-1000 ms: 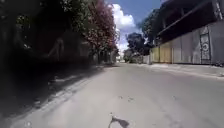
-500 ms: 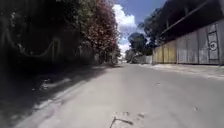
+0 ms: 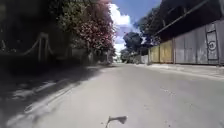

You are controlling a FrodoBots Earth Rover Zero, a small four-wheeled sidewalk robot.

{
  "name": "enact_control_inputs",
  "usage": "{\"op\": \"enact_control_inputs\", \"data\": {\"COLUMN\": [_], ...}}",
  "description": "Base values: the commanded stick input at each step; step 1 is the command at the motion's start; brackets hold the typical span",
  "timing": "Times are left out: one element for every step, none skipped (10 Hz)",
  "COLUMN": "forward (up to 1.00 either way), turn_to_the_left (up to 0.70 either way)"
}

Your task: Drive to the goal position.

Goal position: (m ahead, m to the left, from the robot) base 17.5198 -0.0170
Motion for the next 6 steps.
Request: {"op": "enact_control_inputs", "data": {"forward": [1.00, 1.00, 1.00, 1.00, 1.00, 1.00], "turn_to_the_left": [0.01, 0.01, 0.01, 0.01, 0.01, 0.01]}}
